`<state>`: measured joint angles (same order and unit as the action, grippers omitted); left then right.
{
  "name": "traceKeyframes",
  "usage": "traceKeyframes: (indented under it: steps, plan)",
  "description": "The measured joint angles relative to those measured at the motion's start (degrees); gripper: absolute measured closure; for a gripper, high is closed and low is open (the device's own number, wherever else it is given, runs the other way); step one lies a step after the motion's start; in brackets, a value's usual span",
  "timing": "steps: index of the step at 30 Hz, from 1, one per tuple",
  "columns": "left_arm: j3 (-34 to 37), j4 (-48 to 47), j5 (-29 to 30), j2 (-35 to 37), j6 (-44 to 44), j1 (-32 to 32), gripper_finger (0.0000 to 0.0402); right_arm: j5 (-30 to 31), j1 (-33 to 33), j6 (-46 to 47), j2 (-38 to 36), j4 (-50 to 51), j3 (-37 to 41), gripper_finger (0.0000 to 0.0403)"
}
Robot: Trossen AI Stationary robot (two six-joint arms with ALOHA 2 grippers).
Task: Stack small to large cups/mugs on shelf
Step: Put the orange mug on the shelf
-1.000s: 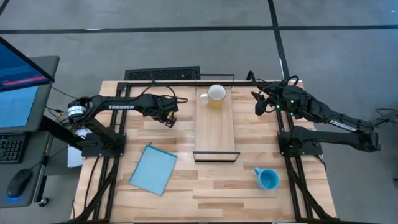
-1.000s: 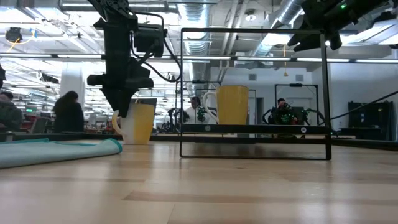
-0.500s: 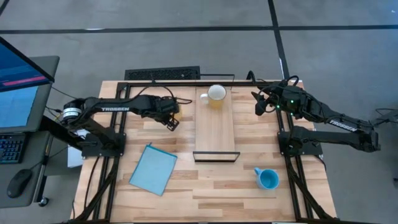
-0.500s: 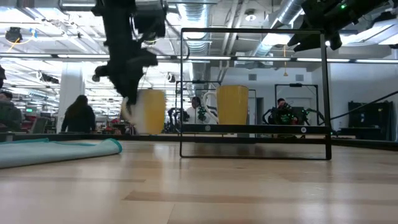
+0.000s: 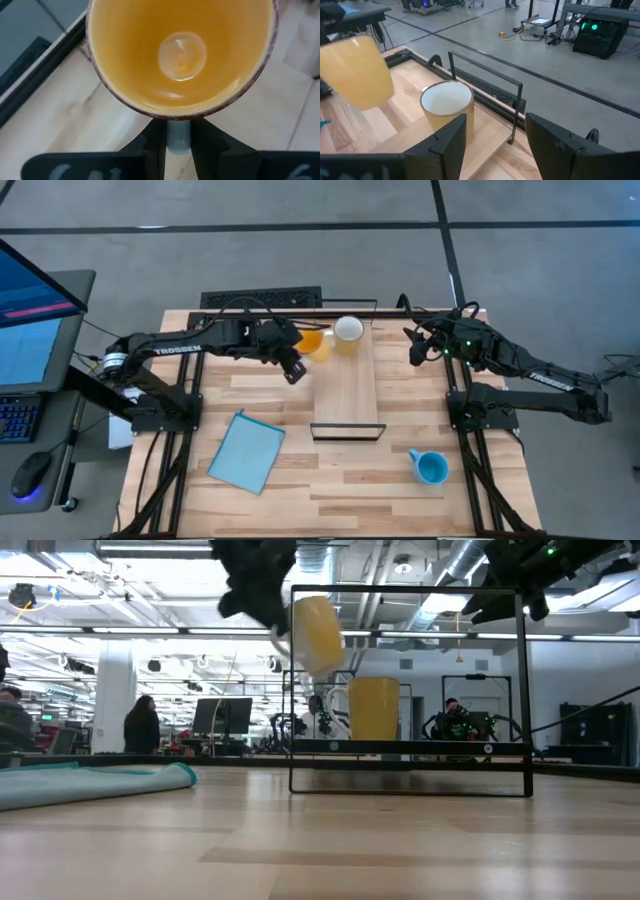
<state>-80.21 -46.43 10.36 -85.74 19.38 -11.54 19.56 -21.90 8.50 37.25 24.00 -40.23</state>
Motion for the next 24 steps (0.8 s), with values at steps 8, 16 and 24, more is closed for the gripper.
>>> traceKeyframes:
  steps: [8,16,24]
  plan:
    - [-8.73,-1.59,-2.39,-7.58,-5.59,0.66,0.0353,-0.03,-0.34,0.01,2.22,-0.01,-0.04,0.0181]
    - [-18.67,-5.45,-5.17,-16.71,-12.71,0.69,0.0353,-0.01,-0.38,0.02,3.24,-0.05,-0.04,0.0181]
    - [-24.27,-7.94,-7.56,-22.97,-20.20,0.69,0.0353,-0.01,-0.38,0.00,3.20,-0.01,-0.04,0.0181]
